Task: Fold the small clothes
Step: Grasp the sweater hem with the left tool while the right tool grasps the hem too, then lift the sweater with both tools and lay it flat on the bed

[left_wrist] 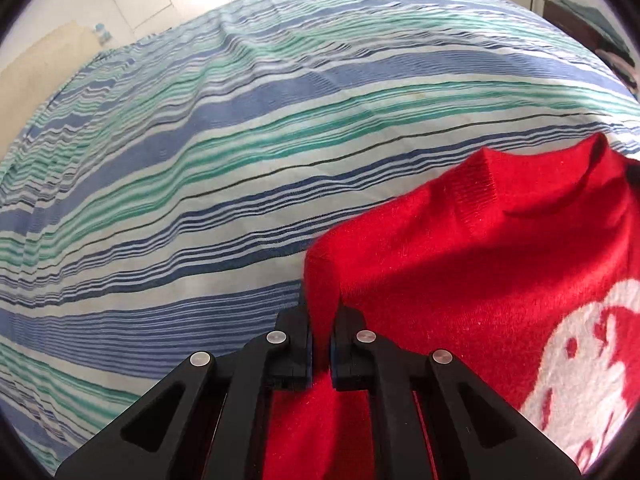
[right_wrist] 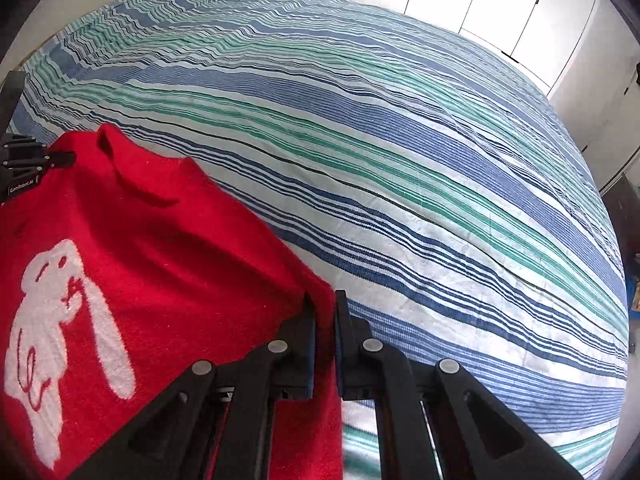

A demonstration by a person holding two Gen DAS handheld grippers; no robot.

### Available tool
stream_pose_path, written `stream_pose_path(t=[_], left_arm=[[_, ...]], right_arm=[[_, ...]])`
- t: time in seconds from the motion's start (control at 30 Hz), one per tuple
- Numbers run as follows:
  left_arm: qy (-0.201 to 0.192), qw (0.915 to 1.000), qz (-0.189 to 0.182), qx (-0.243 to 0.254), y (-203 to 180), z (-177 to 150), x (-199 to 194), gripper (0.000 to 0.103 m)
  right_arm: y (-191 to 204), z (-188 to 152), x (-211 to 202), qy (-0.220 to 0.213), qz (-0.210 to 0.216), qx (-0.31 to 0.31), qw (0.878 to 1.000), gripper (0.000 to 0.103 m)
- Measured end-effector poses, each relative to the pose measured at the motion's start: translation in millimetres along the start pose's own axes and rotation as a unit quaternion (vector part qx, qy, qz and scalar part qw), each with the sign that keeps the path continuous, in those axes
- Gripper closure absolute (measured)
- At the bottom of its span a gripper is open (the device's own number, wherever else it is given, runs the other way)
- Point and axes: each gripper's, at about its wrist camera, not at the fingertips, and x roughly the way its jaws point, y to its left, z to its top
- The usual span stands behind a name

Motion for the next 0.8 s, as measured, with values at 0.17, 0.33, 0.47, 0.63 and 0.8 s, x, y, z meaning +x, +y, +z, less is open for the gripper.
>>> stream_pose_path(t=[0.17, 0.33, 0.47, 0.63, 0.8], left_arm=[[0.023, 0.9997, 0.008, -0.004, -8.0, 3.4, 20.7, 0.086], [0.019, 0.999, 0.006, -0.039, 19.1, 3.8, 9.9, 0.025], [0.009, 0.9921, -0.067, -0.106, 56.2, 1.7, -3.0, 0.026], [0.029, 0.9913, -0.108, -0.071, 38.4, 12.1, 9.0, 0.026], [0.043, 0.9979, 0.04, -0.028, 4.4, 19.6, 38.7, 0.01]], right_arm=[[-10.0, 5.0, 25.3, 0.007, 0.004, 0.034, 0.999, 0.096], [-17.2, 0.7, 25.1, -0.001, 0.024, 0.064, 0.998, 0.047], [-46.9, 5.7, -0.3, -0.036, 0.084, 0.148, 0.985, 0.035], [-24.3, 47.1, 7.8, -0.003, 0.161, 0.1, 0.982, 0.035], [34.6, 62.4, 51.7, 0.062, 0.043, -0.003, 0.997, 0.088]])
